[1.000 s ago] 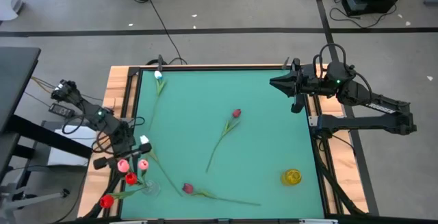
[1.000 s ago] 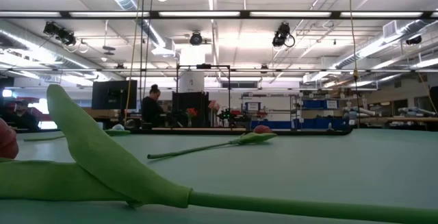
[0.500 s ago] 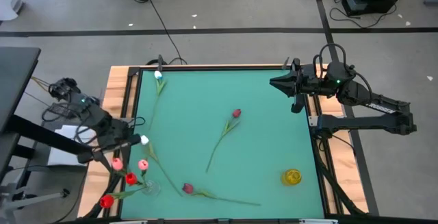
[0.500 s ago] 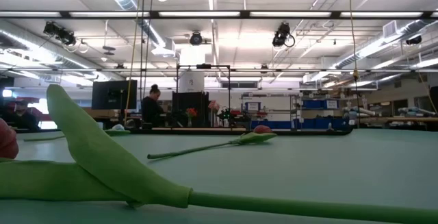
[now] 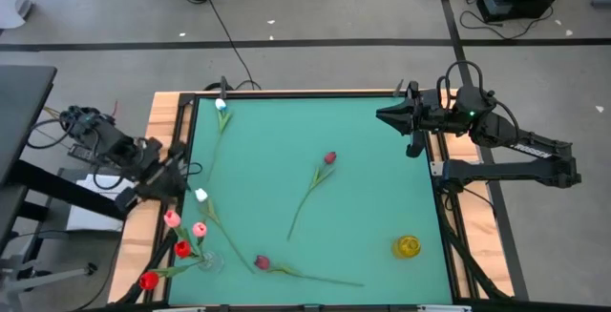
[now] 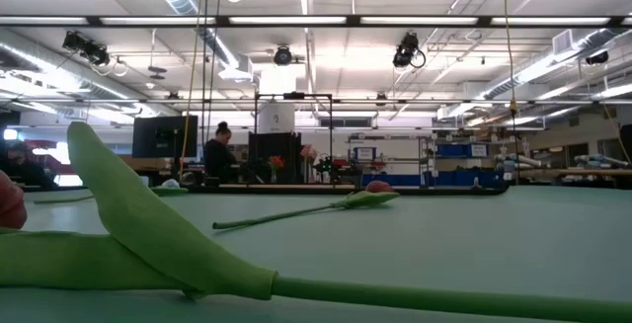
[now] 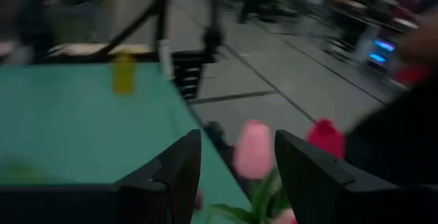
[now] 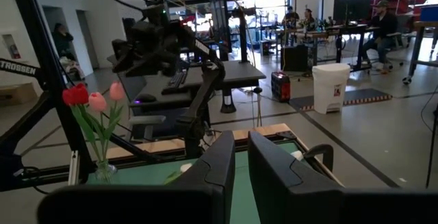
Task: Sort flowers into vase by color
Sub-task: Put the top white tulip into the yellow transparent vase
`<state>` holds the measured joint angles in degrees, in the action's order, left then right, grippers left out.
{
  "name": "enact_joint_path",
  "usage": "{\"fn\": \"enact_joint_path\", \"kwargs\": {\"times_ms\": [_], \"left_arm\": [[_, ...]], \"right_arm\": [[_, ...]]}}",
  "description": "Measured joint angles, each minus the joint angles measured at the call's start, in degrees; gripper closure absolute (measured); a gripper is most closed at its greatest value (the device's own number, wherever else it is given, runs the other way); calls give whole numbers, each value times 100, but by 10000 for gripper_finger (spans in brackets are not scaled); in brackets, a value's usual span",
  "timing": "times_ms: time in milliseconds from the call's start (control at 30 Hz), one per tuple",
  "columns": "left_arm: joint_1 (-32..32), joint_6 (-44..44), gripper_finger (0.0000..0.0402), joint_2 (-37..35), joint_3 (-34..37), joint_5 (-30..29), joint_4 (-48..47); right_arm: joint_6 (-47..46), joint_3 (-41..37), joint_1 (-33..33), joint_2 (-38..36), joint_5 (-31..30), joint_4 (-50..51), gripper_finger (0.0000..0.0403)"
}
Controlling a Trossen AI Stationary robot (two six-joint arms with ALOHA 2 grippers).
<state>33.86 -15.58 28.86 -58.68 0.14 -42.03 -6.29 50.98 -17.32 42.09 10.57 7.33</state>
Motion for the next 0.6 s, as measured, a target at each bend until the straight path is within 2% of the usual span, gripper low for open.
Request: {"fn": "enact_joint_path", "kwargs": {"times_ms": [167, 367, 600], "left_arm": [[-257, -600, 209, -4, -315, -465, -634], [-752, -1189, 209, 101, -366, -895, -942], [-1757, -1238, 209, 774, -366, -1101, -904]], "right_arm": [[0, 0, 0, 0, 1, -2, 350], [-1, 0, 0, 0, -1, -1, 350], [0, 0, 0, 0, 1, -2, 350]]}}
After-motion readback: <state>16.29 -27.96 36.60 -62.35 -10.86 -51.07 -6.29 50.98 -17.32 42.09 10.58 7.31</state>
